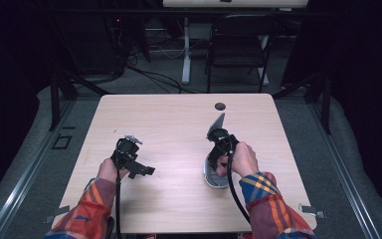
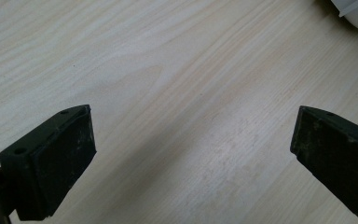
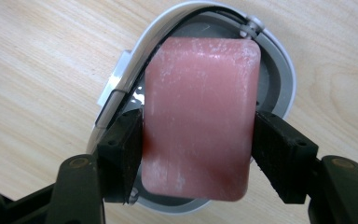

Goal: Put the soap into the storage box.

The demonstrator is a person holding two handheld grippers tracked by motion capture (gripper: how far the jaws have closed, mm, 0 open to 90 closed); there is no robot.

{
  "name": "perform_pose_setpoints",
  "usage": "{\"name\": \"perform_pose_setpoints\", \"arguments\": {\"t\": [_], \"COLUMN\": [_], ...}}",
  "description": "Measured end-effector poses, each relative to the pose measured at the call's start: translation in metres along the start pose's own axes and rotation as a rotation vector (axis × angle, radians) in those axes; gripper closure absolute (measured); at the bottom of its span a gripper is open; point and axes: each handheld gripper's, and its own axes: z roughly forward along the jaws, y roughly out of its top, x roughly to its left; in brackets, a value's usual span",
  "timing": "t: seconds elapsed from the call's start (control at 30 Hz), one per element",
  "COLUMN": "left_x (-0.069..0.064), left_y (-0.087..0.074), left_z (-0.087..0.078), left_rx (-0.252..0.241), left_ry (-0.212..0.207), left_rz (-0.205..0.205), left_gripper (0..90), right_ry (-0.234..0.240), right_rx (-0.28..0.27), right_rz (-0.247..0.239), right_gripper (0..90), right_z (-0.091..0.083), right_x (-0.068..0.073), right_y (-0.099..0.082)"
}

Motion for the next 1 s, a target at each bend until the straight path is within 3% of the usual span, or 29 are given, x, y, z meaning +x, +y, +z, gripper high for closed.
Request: {"name": "perform_pose_setpoints", "arguments": {"t": [0.13, 0.17, 0.33, 0.37, 0.47, 0.6, 0.7, 1.0], "left_x": [-0.001, -0.001, -0.001, -0.001, 0.000, -0.001, -0.001, -0.001], "left_y": [0.000, 0.000, 0.000, 0.000, 0.000, 0.000, 0.000, 0.000], "left_z": [0.000, 0.000, 0.000, 0.001, 0.001, 0.001, 0.000, 0.000], "left_rx": [0.001, 0.000, 0.002, 0.002, 0.001, 0.000, -0.001, -0.003], "left_ry": [0.001, 0.002, 0.003, 0.003, 0.001, -0.001, 0.000, -0.001], "left_rz": [-0.002, -0.002, -0.001, -0.001, -0.002, -0.002, -0.003, -0.002], "left_gripper": [0.0, 0.0, 0.0, 0.0, 0.0, 0.0, 0.0, 0.0], "right_ry": [0.052, 0.064, 0.087, 0.100, 0.098, 0.088, 0.073, 0.025], "right_rx": [0.018, -0.009, -0.001, -0.027, -0.044, -0.103, -0.107, -0.198], "right_rz": [0.000, 0.020, -0.013, 0.007, -0.032, -0.038, -0.059, -0.086], "right_gripper": [35.2, 35.8, 41.0, 42.0, 44.8, 45.3, 44.4, 33.7], "right_z": [-0.004, -0.003, -0.009, -0.008, -0.014, -0.022, -0.029, -0.049], "right_x": [-0.004, -0.004, -0.006, -0.004, -0.006, -0.006, -0.009, -0.018], "right_y": [-0.005, -0.007, -0.011, -0.013, -0.015, -0.021, -0.025, -0.041]}}
